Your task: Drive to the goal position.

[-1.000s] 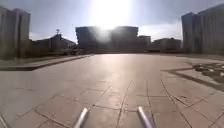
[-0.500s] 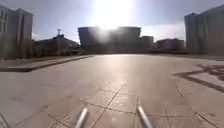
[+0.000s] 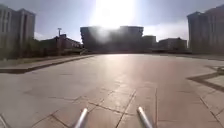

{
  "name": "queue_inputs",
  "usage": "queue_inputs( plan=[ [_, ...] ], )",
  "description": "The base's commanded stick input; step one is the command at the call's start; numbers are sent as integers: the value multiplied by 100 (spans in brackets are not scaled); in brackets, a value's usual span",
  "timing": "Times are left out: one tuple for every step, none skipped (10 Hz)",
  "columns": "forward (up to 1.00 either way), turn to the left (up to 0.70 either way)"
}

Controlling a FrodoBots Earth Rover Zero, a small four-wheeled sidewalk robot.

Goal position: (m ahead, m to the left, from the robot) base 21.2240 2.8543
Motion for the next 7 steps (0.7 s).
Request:
queue_inputs(
  plan=[
    [100, -2],
    [100, -2],
    [100, -2],
    [100, -2],
    [100, -2],
    [100, -2],
    [100, -2]
  ],
)
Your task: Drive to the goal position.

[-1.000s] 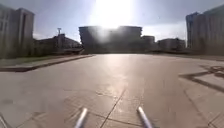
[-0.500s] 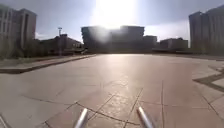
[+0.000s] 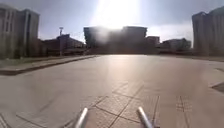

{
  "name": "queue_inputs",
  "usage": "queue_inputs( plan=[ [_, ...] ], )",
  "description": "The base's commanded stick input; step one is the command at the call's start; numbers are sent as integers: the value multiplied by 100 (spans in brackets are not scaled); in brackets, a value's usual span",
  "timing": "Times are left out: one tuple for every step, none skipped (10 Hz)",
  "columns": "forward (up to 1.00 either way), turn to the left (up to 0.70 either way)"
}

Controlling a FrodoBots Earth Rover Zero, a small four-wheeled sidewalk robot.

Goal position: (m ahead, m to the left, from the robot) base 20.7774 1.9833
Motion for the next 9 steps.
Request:
queue_inputs(
  plan=[
    [100, -2],
    [100, -2],
    [100, -2],
    [100, -2],
    [100, -2],
    [100, -2],
    [100, -2],
    [100, -2],
    [100, -2]
  ],
)
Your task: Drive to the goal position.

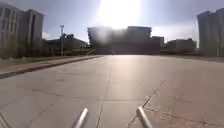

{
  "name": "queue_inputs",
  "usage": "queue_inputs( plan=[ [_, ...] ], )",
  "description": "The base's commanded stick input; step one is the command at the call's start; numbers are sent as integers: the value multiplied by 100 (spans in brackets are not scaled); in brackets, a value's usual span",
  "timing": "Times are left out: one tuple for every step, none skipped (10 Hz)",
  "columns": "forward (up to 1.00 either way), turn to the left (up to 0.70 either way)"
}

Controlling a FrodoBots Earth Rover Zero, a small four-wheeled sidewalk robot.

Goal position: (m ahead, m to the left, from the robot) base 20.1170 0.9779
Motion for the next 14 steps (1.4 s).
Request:
queue_inputs(
  plan=[
    [100, -2],
    [100, -2],
    [100, -2],
    [100, -2],
    [100, -2],
    [100, -2],
    [100, -2],
    [100, -2],
    [100, -2],
    [100, -2],
    [100, -2],
    [100, -2],
    [100, -2],
    [100, -2]
  ],
)
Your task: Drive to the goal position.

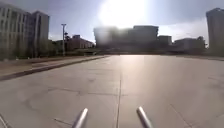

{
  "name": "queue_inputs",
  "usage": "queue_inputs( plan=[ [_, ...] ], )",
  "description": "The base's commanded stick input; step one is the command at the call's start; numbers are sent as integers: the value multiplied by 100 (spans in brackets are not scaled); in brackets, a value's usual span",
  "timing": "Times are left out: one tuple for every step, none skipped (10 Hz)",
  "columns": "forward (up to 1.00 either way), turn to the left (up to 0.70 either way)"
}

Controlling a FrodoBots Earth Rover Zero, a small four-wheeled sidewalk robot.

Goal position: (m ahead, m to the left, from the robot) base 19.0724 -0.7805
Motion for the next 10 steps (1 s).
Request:
queue_inputs(
  plan=[
    [100, -2],
    [100, -2],
    [100, -2],
    [100, -2],
    [100, -3],
    [100, -31],
    [100, -36],
    [100, -40],
    [100, -41],
    [100, -41]
  ],
)
